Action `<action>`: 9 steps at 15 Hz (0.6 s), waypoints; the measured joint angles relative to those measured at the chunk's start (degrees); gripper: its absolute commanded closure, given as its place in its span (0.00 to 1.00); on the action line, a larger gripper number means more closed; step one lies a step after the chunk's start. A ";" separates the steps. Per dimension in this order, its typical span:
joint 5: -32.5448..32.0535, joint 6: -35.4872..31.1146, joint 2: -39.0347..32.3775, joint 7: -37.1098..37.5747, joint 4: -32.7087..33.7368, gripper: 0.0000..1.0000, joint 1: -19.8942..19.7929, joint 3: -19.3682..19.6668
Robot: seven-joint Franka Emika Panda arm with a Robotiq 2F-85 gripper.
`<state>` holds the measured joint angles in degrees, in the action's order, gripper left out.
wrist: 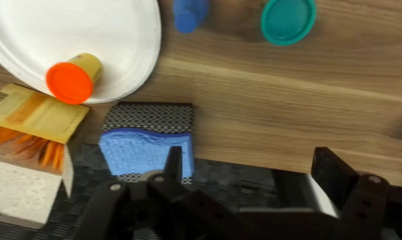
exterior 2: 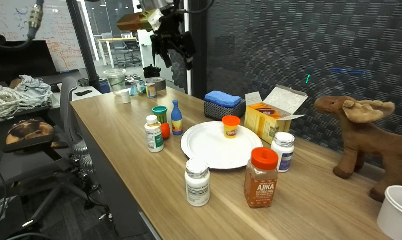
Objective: Place the containers and the orange toy on the white plate
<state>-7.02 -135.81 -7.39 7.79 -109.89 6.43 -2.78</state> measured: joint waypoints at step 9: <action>-1.22 -3.57 -0.97 -8.17 -8.12 0.00 3.17 -4.73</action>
<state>-8.24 -139.38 -8.36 -0.38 -118.01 9.60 -7.51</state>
